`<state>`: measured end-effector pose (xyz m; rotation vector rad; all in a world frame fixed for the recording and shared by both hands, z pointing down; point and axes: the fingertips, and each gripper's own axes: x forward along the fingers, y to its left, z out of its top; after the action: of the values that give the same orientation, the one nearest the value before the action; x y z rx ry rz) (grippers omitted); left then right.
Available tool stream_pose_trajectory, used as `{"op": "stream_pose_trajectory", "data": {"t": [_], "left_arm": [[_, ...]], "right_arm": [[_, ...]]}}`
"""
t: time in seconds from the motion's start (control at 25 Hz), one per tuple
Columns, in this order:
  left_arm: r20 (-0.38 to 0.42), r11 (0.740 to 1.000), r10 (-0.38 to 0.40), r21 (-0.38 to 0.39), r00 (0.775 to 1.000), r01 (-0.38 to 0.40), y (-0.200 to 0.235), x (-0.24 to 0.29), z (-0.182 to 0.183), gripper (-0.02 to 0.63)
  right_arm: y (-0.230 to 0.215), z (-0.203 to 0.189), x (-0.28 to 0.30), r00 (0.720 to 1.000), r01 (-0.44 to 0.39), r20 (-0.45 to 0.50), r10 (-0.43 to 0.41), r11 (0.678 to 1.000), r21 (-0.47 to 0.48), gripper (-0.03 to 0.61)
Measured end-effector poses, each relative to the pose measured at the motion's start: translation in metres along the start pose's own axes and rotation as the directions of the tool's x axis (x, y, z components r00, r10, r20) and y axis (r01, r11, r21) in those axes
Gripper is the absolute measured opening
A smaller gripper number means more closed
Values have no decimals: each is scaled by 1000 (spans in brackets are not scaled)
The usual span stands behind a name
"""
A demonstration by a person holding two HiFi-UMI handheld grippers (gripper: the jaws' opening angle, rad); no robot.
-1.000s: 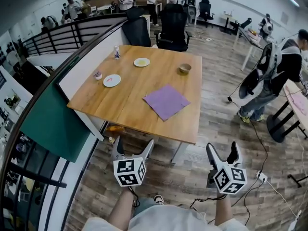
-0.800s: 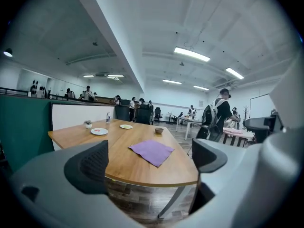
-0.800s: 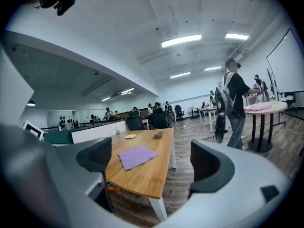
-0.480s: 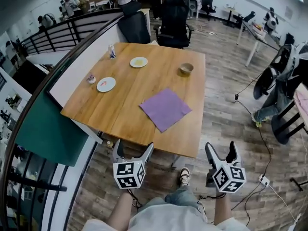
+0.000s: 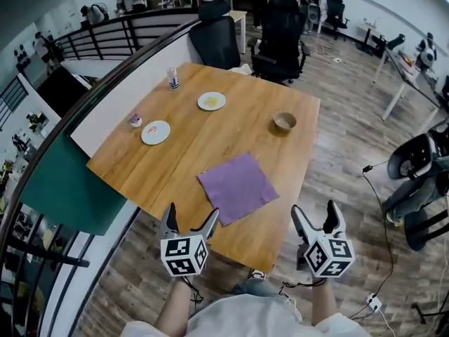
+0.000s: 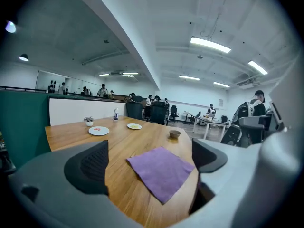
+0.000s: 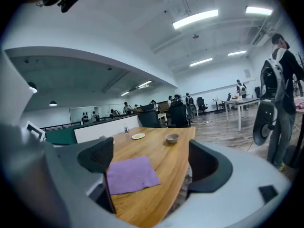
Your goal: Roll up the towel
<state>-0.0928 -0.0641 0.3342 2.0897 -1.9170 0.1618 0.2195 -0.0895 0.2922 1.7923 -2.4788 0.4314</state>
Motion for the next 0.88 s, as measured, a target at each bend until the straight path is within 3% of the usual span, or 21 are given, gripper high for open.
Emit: {"op": "stream_pose_trajectory", "data": {"t": [0.48, 0.72, 0.88], "left_arm": [[-35, 989, 138, -51, 990, -140, -10, 51, -5, 552], [-52, 991, 121, -54, 991, -124, 1, 67, -9, 552], [-71, 994, 101, -40, 992, -104, 9, 71, -13, 552]], "right_arm": [[-35, 8, 104, 977, -184, -113, 178, 982, -41, 479], [-24, 2, 130, 967, -221, -138, 213, 974, -52, 447], [-12, -10, 142, 943, -290, -196, 269, 953, -90, 435]]}}
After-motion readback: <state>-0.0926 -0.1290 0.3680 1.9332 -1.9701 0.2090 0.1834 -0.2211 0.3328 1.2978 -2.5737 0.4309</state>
